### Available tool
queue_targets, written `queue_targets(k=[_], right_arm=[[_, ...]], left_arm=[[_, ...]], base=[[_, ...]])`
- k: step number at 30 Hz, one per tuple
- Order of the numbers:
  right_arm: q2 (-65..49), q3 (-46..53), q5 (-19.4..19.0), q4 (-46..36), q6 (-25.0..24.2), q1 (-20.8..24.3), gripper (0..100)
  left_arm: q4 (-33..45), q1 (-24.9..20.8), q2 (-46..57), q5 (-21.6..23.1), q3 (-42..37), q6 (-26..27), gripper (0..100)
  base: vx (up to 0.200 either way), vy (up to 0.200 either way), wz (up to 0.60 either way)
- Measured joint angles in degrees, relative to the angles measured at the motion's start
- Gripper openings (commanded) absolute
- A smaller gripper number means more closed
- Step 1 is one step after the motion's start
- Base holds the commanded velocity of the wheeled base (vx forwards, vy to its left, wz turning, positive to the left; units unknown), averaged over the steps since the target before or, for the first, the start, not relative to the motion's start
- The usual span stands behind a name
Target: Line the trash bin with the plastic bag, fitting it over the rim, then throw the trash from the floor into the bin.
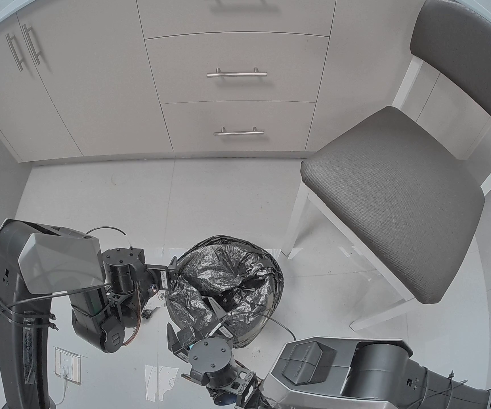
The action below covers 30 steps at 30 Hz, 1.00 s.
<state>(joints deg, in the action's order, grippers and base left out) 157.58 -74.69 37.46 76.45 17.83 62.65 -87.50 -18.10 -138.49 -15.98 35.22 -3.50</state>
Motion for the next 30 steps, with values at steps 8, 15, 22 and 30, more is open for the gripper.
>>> queue_targets(k=[8, 15, 22, 30], right_arm=[[1.9, -1.4, -0.1, -0.1, -0.1, -0.4, 100], [2.4, -2.0, -0.1, -0.1, -0.3, -1.0, 100], [2.5, -2.2, -0.2, -1.7, -2.2, -1.9, 100], [2.2, -5.2, -0.2, -11.4, -10.0, -2.6, 100]], left_arm=[[0.0, 0.0, -0.2, 0.0, 0.0, 0.0, 100], [0.0, 0.0, -0.2, 0.0, 0.0, 0.0, 100], [0.0, -0.1, -0.4, 0.0, 0.0, 0.0, 100], [0.0, -0.3, -0.6, 0.1, 0.0, -0.2, 100]], base=[[0.0, 0.0, 0.0], [0.0, 0.0, 0.0], [0.0, 0.0, 0.0], [0.0, 0.0, 0.0]])
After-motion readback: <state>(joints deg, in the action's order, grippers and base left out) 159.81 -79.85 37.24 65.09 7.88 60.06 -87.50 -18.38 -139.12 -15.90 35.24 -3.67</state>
